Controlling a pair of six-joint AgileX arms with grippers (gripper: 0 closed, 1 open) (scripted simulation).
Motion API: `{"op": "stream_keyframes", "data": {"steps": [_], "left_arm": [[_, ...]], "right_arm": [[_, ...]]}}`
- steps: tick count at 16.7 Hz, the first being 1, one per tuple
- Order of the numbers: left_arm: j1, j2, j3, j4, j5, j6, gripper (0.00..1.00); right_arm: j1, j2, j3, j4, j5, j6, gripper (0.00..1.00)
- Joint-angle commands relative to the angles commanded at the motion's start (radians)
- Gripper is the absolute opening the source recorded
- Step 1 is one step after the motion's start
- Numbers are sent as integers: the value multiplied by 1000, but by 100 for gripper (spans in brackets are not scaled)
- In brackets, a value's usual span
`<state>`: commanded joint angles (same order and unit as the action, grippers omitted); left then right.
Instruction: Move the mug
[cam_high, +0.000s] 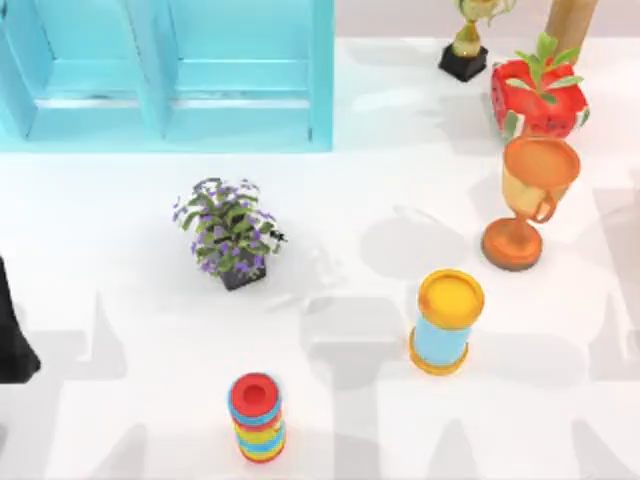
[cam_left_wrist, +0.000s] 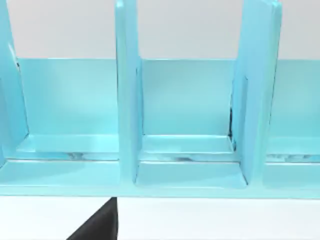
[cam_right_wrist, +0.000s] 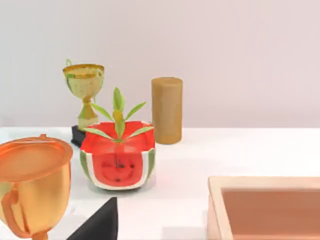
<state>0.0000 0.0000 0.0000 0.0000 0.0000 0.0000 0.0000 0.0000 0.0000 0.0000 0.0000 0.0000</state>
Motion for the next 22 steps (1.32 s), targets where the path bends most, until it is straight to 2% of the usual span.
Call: {"op": "stream_keyframes", "data": {"steps": [4,8,22], "left_arm": [[2,32,31,-30,1,6,100],[20,222,209,-192,0,36,100],[132,1536,1242,-1059,-6,159,100]], "right_arm": [[0,0,0,0,0,0,100],[0,0,0,0,0,0,100],[0,0,0,0,0,0,100]]}}
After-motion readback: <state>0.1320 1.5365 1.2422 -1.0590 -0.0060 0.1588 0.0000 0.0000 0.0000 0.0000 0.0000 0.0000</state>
